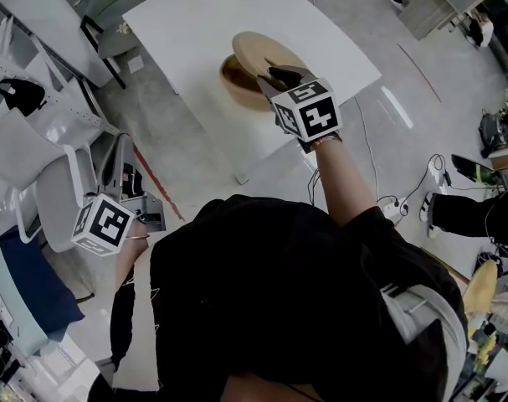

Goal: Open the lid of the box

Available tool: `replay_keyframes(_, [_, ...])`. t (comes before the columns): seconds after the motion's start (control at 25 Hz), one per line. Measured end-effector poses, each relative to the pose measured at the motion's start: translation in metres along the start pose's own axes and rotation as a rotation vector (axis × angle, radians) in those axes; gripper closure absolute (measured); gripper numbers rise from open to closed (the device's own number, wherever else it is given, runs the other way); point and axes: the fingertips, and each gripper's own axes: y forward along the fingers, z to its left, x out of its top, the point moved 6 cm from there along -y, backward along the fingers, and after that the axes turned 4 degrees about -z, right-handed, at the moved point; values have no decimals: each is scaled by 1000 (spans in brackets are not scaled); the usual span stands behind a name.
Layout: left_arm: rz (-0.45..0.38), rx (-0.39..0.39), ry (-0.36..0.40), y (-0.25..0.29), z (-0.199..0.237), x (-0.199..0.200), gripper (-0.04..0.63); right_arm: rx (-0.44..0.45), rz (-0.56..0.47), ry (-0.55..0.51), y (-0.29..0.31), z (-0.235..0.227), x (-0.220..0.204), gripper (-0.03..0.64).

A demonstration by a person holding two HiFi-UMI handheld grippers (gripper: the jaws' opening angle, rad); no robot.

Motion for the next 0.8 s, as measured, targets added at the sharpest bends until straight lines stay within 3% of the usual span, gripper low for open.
replay_keyframes(0.8, [13,-31,12,19,-9,2,586,-54,-60,68,-13,-19,13,522])
